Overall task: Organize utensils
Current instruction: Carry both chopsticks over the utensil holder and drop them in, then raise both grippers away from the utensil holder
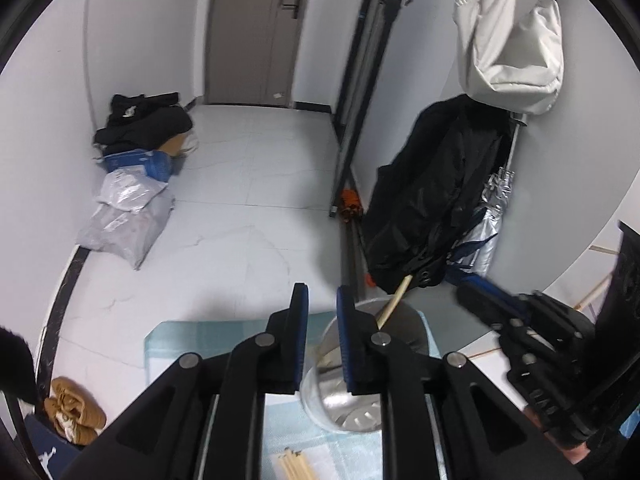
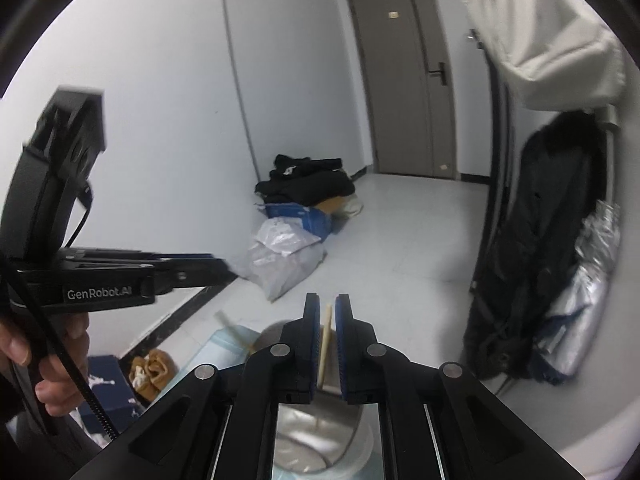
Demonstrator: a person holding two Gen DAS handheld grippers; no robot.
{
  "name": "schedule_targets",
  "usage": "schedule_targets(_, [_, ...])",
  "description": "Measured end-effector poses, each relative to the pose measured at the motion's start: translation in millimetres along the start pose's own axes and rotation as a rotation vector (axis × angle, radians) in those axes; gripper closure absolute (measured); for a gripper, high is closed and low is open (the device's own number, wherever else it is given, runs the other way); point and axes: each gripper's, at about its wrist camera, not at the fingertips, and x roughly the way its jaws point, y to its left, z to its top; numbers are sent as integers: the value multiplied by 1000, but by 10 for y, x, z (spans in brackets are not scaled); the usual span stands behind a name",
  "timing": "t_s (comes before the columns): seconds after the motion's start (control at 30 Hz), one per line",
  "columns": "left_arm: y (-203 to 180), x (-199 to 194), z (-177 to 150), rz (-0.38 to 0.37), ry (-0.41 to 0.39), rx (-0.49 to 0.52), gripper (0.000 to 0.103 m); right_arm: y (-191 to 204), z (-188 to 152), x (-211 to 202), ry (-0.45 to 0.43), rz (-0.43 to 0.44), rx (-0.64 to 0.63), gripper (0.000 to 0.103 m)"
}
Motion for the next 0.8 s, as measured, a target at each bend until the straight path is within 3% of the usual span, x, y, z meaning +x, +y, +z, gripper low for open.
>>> schedule_targets(0.03, [24, -50, -32, 6, -4, -17, 91, -12, -30, -96, -12, -12, 20, 82])
schedule_targets(0.13, [52, -193, -117, 29, -33, -55, 72, -21, -97, -325, -38, -30, 55, 75])
schedule_targets(0.2, [41, -346, -196, 56, -79, -72, 43, -2, -91, -429, -42, -40, 65, 70])
schedule_targets(0.37, [-30, -653, -379, 128, -170, -80, 22, 138, -186, -720, -76, -41, 100, 61])
schedule_targets(0.5, [-76, -797, -530, 155, -233, -88, 14, 279, -323, -1011, -139, -59, 121, 30])
schedule_targets(0.6, [-102, -880, -670, 200, -286, -98, 3, 367, -414, -1128, -173, -72, 124, 28])
schedule_targets(0.7, [-91, -924, -792, 238, -324, -110, 2, 422, -511, -1194, -180, -78, 136, 25])
schedule_targets(0.8, [-67, -910, -917, 247, -315, -120, 2, 452, -617, -1211, -175, -81, 143, 24])
